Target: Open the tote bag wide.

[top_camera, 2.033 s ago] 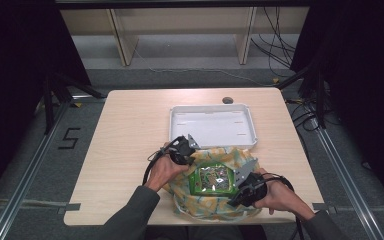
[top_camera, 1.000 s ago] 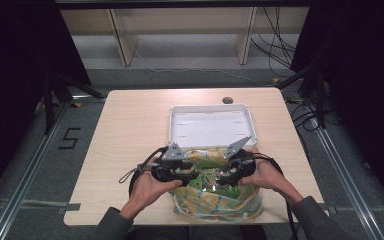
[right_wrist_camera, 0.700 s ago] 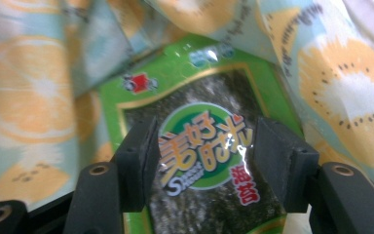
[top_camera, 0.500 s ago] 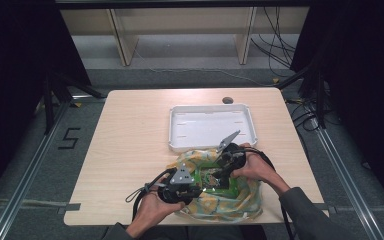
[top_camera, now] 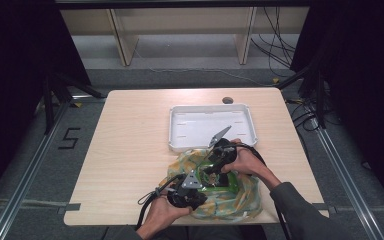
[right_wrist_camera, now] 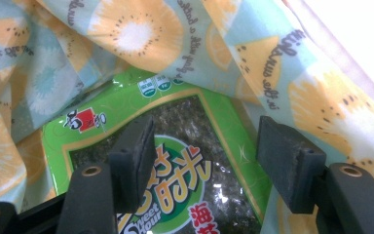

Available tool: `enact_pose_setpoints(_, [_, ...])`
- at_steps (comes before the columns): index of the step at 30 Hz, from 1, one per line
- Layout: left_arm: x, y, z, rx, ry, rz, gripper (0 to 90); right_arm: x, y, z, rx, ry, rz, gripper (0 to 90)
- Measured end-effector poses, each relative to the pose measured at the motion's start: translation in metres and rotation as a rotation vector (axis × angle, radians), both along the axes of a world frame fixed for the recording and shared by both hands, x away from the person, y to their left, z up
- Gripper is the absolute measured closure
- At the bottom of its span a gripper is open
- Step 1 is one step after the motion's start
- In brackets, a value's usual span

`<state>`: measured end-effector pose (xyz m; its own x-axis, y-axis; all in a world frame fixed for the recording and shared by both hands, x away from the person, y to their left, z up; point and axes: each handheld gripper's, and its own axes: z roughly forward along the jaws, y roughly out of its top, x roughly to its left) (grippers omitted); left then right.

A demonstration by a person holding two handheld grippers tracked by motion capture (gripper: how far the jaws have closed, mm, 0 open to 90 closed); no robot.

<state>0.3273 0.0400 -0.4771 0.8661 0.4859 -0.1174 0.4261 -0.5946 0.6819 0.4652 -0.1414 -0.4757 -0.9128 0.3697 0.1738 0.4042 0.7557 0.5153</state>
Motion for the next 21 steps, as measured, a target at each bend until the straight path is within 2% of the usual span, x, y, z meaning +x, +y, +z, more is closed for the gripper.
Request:
enact_pose_setpoints(1, [0.003,0.003,0.000,0.046,-0.002,-0.041,83.3,0.001,0.000,0.000,0.000,0.002,0.006,40.7])
enact_pose_setpoints(3, [0.003,0.000,-0.002,0.014,0.019,-0.004,83.9,0.002,0.001,0.000,0.002,0.000,-0.013,40.6])
enact_pose_setpoints(4, [0.004,0.001,-0.002,0.033,0.016,-0.021,84.0,0.003,0.001,0.000,0.004,-0.009,-0.012,39.9])
enact_pose_setpoints(5, [0.005,0.001,-0.002,0.032,0.007,-0.029,84.1,0.004,0.001,0.000,-0.003,-0.042,-0.017,39.7])
enact_pose_setpoints(6, [0.004,0.001,-0.002,0.035,0.011,-0.021,84.1,0.004,0.003,0.000,0.001,-0.039,-0.015,39.6])
enact_pose_setpoints(7, [0.006,0.001,-0.002,0.045,-0.003,-0.036,84.1,0.002,0.004,0.000,-0.009,-0.026,-0.030,39.4])
enact_pose_setpoints(9, [0.006,0.000,-0.002,0.043,-0.001,-0.021,84.1,0.005,0.006,-0.004,-0.014,-0.025,-0.009,38.9])
enact_pose_setpoints(10, [0.007,0.000,-0.003,0.034,-0.003,-0.014,84.1,0.005,0.007,-0.005,-0.028,-0.018,-0.017,38.9])
enact_pose_setpoints(11, [0.009,0.000,-0.003,0.039,-0.003,-0.011,84.1,0.005,0.007,-0.007,-0.039,-0.008,-0.019,38.7])
enact_pose_setpoints(12, [0.011,0.001,-0.003,0.061,-0.010,-0.027,84.2,0.004,0.007,-0.008,-0.043,-0.003,-0.023,38.9])
enact_pose_setpoints(13, [0.011,0.001,-0.005,0.059,0.005,-0.013,84.2,0.005,0.006,-0.007,-0.039,0.012,-0.021,39.3])
enact_pose_setpoints(14, [0.011,0.000,-0.005,0.061,-0.006,-0.013,84.2,0.005,0.005,-0.007,-0.029,0.015,-0.007,39.7])
enact_pose_setpoints(16, [0.012,0.000,-0.007,0.066,-0.008,-0.012,84.2,0.002,0.004,-0.005,-0.047,0.003,-0.024,40.0])
enact_pose_setpoints(19, [0.013,-0.002,-0.010,0.079,0.001,-0.006,84.5,-0.001,0.002,-0.005,-0.045,0.029,-0.011,41.1])
enact_pose_setpoints(20, [0.013,-0.002,-0.010,0.080,0.000,-0.013,84.9,-0.003,0.002,-0.005,-0.057,0.038,-0.022,40.0])
enact_pose_setpoints(21, [0.013,-0.003,-0.010,0.088,-0.005,-0.021,85.1,-0.004,0.002,-0.006,-0.055,0.033,-0.009,39.8])
